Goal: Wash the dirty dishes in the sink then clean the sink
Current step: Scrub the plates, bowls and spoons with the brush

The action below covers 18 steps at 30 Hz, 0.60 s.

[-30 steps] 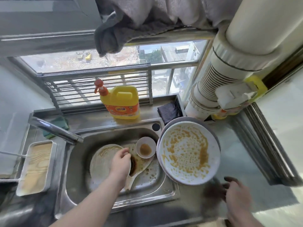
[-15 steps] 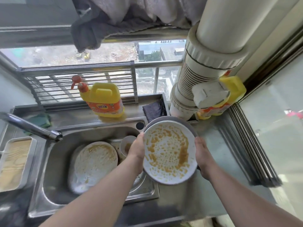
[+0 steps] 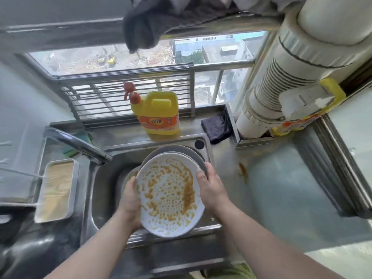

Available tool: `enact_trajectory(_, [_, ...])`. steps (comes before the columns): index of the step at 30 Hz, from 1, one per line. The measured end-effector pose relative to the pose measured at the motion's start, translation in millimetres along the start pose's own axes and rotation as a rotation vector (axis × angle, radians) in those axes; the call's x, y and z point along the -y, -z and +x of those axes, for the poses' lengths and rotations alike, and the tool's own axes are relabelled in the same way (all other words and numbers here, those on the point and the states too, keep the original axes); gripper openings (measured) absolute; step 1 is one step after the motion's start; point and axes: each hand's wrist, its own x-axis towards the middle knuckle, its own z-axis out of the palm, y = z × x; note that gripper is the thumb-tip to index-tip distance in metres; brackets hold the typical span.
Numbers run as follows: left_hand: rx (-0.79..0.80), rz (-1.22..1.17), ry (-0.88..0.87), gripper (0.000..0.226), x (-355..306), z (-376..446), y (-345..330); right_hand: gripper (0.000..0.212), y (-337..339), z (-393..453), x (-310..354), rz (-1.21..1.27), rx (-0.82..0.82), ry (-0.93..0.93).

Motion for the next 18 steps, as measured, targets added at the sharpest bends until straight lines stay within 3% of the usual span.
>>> enact_trajectory(4, [-0.123, 0.086, 0.0, 0.078, -28, 11, 62, 0.033, -70, 28, -8, 0.096, 0.136, -0.124])
enact_trajectory(11, [-0.315, 0.178, 0.078, 0.081, -31, 56, 118, 0.065, -158, 84, -53, 0.177, 0.221, -0.325])
enact_trajectory(18, [-0.468, 0.447, -0.037, 0.063, -17, 83, 138, 0.071, -188, 93, -83, 0.291, 0.259, -0.404])
